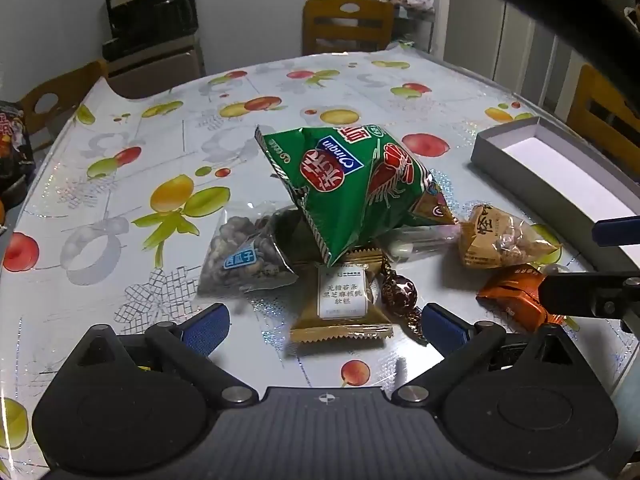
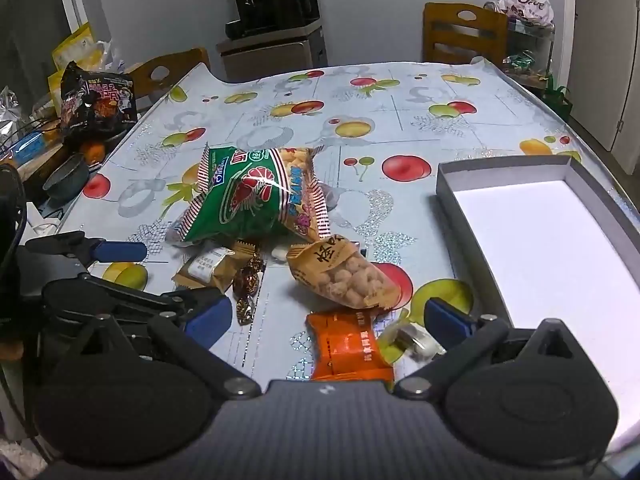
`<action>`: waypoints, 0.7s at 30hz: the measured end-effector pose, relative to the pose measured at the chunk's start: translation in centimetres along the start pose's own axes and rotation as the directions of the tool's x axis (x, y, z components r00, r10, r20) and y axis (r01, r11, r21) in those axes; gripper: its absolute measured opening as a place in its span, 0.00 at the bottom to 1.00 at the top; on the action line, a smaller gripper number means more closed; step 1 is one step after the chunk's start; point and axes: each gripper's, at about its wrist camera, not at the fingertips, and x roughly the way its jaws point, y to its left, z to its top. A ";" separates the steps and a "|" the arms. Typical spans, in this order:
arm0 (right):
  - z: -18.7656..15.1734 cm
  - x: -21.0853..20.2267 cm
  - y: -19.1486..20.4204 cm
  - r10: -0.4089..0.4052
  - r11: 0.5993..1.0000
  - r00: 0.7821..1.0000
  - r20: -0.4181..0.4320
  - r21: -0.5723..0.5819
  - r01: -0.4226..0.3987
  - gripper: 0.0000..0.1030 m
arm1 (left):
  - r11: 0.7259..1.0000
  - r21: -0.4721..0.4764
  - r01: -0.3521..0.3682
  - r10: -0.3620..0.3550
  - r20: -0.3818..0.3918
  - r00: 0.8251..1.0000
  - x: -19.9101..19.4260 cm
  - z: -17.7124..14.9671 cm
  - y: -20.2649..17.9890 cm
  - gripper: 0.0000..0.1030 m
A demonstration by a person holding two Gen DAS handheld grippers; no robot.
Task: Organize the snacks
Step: 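Move both grippers toward the snack pile on the table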
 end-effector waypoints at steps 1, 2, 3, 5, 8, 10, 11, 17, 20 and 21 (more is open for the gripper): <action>0.0 0.1 0.0 -0.001 1.000 1.000 -0.003 0.000 0.001 1.00 | 1.000 -0.002 0.004 -0.004 -0.003 1.000 0.1 -0.1 0.1 1.00; 0.0 0.2 -0.1 -0.002 1.000 1.000 -0.006 0.002 0.002 1.00 | 1.000 -0.003 0.003 -0.003 -0.006 1.000 0.1 -0.1 0.1 1.00; 0.0 0.2 -0.2 -0.005 1.000 1.000 -0.008 0.005 0.005 1.00 | 1.000 -0.004 0.001 -0.001 -0.008 1.000 0.1 -0.1 0.1 1.00; -0.1 0.3 -0.2 -0.016 1.000 1.000 -0.008 0.009 0.016 1.00 | 1.000 -0.006 -0.003 0.003 -0.007 1.000 0.0 -0.1 0.1 1.00; -0.2 0.3 -0.3 -0.021 1.000 1.000 -0.005 0.013 0.021 1.00 | 1.000 -0.010 -0.001 0.001 -0.011 1.000 0.0 -0.1 0.2 1.00; -0.2 0.4 -0.4 -0.019 1.000 1.000 -0.007 0.017 0.019 1.00 | 1.000 -0.012 -0.002 0.002 -0.018 1.000 0.1 -0.1 0.1 1.00; -0.2 0.4 -0.4 -0.018 1.000 1.000 -0.008 0.018 0.018 1.00 | 1.000 -0.012 -0.002 0.001 -0.019 1.000 0.2 -0.1 0.1 1.00; -0.4 0.5 -0.5 -0.014 1.000 1.000 -0.010 0.020 0.015 1.00 | 1.000 -0.010 0.000 0.000 -0.018 1.000 0.1 -0.1 0.0 1.00; -0.4 0.5 -0.5 -0.014 1.000 1.000 -0.014 0.021 0.014 1.00 | 1.000 -0.012 0.000 0.000 -0.023 1.000 0.2 -0.1 0.0 1.00; -0.4 0.5 -0.5 -0.014 1.000 1.000 -0.014 0.021 0.014 1.00 | 1.000 -0.013 -0.001 0.001 -0.024 1.000 0.3 -0.1 0.0 1.00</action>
